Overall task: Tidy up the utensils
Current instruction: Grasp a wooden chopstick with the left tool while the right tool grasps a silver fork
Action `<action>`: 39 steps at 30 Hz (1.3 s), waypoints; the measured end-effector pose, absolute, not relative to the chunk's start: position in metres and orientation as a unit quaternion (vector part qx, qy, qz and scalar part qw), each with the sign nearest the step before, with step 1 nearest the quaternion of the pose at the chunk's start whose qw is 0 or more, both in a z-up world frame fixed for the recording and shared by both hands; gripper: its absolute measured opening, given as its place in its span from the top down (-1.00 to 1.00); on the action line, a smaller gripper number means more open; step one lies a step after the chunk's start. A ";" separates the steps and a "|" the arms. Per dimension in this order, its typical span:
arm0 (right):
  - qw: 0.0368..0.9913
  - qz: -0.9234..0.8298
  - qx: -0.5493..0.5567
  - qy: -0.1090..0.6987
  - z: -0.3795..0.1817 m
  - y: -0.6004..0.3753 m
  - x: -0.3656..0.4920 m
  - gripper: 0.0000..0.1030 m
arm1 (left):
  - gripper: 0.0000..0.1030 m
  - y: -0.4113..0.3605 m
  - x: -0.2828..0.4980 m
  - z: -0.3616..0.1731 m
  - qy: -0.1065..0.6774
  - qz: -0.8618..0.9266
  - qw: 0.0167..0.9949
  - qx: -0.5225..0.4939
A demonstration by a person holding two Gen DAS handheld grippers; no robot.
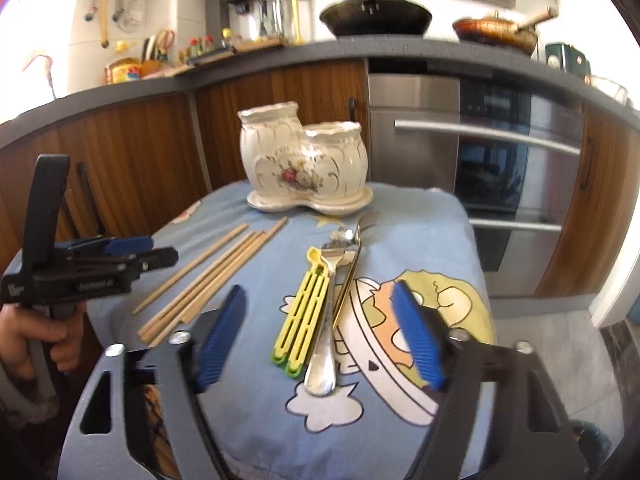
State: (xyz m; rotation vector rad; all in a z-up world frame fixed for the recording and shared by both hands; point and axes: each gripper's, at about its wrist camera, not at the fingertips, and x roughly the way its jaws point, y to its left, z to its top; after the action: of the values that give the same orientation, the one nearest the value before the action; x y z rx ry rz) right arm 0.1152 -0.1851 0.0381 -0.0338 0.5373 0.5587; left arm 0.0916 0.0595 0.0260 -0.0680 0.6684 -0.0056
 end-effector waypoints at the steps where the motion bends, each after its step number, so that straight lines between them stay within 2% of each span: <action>1: 0.924 0.271 -0.018 0.268 0.038 -0.184 0.120 -0.30 | -0.10 0.062 0.100 0.026 0.339 -0.006 0.940 -0.030; 4: 0.916 0.272 -0.027 0.292 0.037 -0.179 0.139 -0.08 | 0.03 0.064 0.117 0.024 0.361 -0.015 0.932 -0.018; 6: 0.911 0.274 -0.033 0.306 0.036 -0.176 0.149 0.14 | 0.20 0.064 0.129 0.021 0.380 -0.023 0.925 -0.009; 11: 0.892 0.293 -0.041 0.342 0.031 -0.169 0.174 0.42 | 0.39 0.065 0.146 0.014 0.408 -0.033 0.912 -0.002; 26: 0.872 0.298 -0.014 0.387 0.027 -0.174 0.225 0.52 | 0.60 0.065 0.168 0.005 0.434 -0.038 0.900 0.020; 39: 0.840 0.334 -0.029 0.426 0.012 -0.144 0.225 0.55 | 0.61 0.064 0.168 0.006 0.434 -0.041 0.900 0.025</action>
State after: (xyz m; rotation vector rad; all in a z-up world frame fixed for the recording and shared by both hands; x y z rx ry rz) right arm 0.2247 -0.1445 0.0117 -0.0610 0.9011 0.7055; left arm 0.1678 0.0639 0.0058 0.0517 0.8986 -0.0843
